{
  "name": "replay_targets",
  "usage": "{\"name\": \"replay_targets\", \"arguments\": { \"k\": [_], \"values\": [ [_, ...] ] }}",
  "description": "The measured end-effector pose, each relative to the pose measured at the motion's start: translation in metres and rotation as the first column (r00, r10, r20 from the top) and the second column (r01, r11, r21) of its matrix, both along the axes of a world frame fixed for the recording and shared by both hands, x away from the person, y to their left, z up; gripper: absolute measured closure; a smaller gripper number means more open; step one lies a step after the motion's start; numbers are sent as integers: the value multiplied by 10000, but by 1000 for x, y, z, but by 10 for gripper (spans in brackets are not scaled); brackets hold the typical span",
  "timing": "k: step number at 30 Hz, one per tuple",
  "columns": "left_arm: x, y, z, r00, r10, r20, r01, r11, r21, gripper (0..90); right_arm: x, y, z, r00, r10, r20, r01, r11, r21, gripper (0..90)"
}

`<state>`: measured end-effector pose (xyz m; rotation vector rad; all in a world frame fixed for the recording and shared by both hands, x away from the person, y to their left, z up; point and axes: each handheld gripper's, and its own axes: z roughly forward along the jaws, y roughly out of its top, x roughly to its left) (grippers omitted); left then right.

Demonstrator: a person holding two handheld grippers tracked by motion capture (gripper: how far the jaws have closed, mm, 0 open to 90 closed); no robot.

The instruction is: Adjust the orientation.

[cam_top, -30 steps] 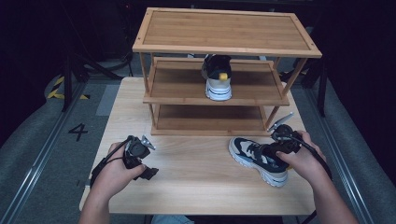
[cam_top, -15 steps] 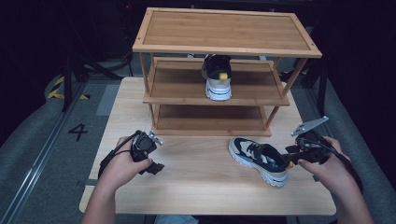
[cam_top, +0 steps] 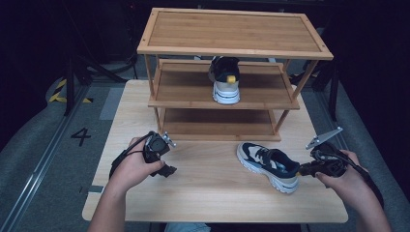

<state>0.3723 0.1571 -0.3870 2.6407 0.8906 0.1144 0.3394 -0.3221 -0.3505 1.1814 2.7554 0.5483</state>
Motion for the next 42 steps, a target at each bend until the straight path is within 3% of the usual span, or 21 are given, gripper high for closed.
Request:
{"name": "replay_targets", "arguments": {
  "k": [6, 11, 19, 23, 25, 32, 37, 42],
  "values": [
    [-1, 1, 0, 10000, -54, 24, 54, 10000, -16, 235, -5, 8, 6, 9986, 343, 398, -337, 9993, -140, 860],
    [-2, 2, 1, 10000, 4, 78, -4, 10000, -37, 235, -14, 26, 11, 9925, 1136, 446, -1137, 9935, -4, 860],
    [-3, 2, 1, 10000, -77, 54, 78, 9999, -73, 235, -28, 61, 13, 9642, 2599, 533, -2603, 9655, 5, 858],
    [-3, 3, 1, 9999, -90, 52, 90, 9999, -50, 235, -33, 78, 9, 9369, 3478, 351, -3481, 9375, 4, 852],
    [-4, 4, 2, 9999, -91, 96, 92, 9999, -103, 235, -35, 84, 7, 9294, 3683, 239, -3683, 9297, -56, 851],
    [-5, 6, 2, 10000, -19, 98, 20, 9999, -139, 235, -36, 84, 5, 9205, 3909, 22, -3909, 9204, 78, 797],
    [-7, 9, 2, 9999, 71, 86, -71, 9999, -102, 235, -42, 90, 12, 8955, 4428, 447, -4437, 8961, 111, 659],
    [-11, 12, 2, 9998, 142, 119, -140, 9998, -135, 235, -34, 95, 0, 8891, 4572, 200, -4573, 8893, -30, 585]
  ]
}}
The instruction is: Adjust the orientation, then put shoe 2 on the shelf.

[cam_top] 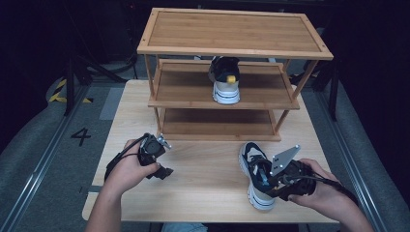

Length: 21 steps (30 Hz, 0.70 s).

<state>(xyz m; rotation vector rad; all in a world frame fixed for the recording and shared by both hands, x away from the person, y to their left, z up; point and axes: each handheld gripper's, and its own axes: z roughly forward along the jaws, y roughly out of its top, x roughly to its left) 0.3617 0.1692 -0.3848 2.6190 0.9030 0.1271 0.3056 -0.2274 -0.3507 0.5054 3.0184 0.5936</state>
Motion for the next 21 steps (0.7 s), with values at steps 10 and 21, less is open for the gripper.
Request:
{"name": "replay_targets", "arguments": {
  "k": [10, 21],
  "values": [
    [-8, 11, 0, 9996, 286, 2, -286, 9996, -18, 235, 14, 18, -32, 9908, 655, -1180, -783, 9912, -1069, 592],
    [-16, 27, 1, 9974, 720, 52, -720, 9973, -114, 235, 23, 28, -43, 9782, 779, -1927, -1101, 9806, -1624, 726]
  ]
}}
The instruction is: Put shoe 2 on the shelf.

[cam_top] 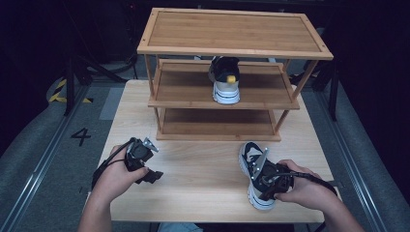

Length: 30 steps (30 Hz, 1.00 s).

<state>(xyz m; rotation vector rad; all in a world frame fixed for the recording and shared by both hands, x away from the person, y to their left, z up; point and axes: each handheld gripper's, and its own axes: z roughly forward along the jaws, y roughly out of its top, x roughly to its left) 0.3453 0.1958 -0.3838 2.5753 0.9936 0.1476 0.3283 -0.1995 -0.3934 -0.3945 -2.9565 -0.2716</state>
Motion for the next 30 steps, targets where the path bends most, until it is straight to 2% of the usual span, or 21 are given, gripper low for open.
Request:
{"name": "replay_targets", "arguments": {
  "k": [2, 5, 9, 12, 16, 24, 25, 27, 30],
  "values": [
    [0, 1, 0, 10000, -22, 8, 22, 10000, -31, 235, 1, 0, 2, 10000, -25, -92, 25, 10000, 96, 726],
    [-2, 4, 0, 9999, 116, 7, -116, 9999, -46, 235, 1, -1, 11, 10000, 2, 17, -2, 9994, 342, 727],
    [-4, 7, 2, 9998, 212, 28, -211, 9997, -120, 235, 1, 2, 20, 9999, 95, 130, -101, 9990, 441, 726],
    [-4, 9, 3, 9996, 263, 101, -262, 9996, -138, 235, 2, 5, 36, 9987, 150, 497, -188, 9969, 768, 726],
    [-4, 10, 4, 9992, 379, 143, -378, 9993, -82, 236, 2, 7, 51, 9978, 298, 595, -344, 9963, 792, 725],
    [-3, 17, 4, 9978, 614, 244, -614, 9981, 0, 237, 2, 6, 76, 9951, 214, 970, -301, 9956, 887, 724],
    [-3, 17, 4, 9978, 614, 244, -614, 9981, 0, 237, 2, 6, 76, 9951, 214, 970, -301, 9956, 887, 724],
    [-3, 18, 4, 9974, 682, 220, -681, 9977, -17, 237, 3, 5, 87, 9929, 225, 1167, -326, 9959, 849, 723],
    [-3, 19, 5, 9975, 659, 243, -656, 9978, -104, 237, 4, 4, 97, 9925, 203, 1203, -313, 9954, 904, 724]
  ]
}}
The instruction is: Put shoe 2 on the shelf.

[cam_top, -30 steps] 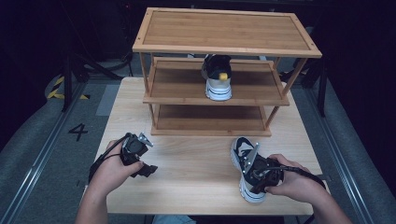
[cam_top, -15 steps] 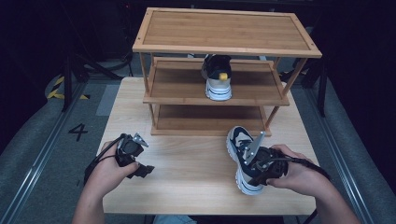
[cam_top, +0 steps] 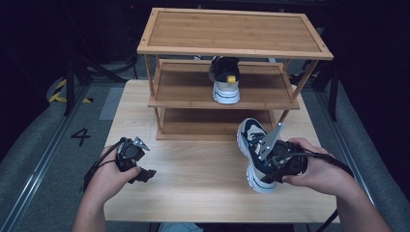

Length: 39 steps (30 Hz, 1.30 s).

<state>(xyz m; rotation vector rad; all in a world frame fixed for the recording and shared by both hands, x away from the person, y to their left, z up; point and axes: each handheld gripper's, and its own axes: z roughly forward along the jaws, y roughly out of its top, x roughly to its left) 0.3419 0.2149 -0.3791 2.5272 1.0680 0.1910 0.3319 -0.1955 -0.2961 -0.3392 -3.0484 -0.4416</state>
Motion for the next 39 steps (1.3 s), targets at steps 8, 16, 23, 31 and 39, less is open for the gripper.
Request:
{"name": "replay_targets", "arguments": {
  "k": [8, 16, 23, 31, 39],
  "values": [
    [-1, 3, 2, 10000, 34, 60, -34, 10000, -25, 237, -1, -2, 22, 10000, 61, 73, -61, 10000, 67, 723],
    [-2, -1, 4, 9999, -86, 66, 87, 9999, -101, 237, -8, -5, 46, 9991, 118, 405, -118, 9999, 11, 724],
    [-2, 1, 3, 10000, -55, 37, 55, 10000, -60, 237, -6, -6, 65, 9968, 129, 794, -132, 9999, 37, 724],
    [-2, 0, 3, 9999, -152, 36, 152, 9998, -136, 238, 12, -5, 86, 9955, -56, 947, 55, 10000, 8, 725],
    [-1, 1, 1, 10000, -50, 1, 50, 9999, -114, 238, 45, -1, 97, 9932, -92, 1164, 101, 9999, -67, 725]
  ]
}}
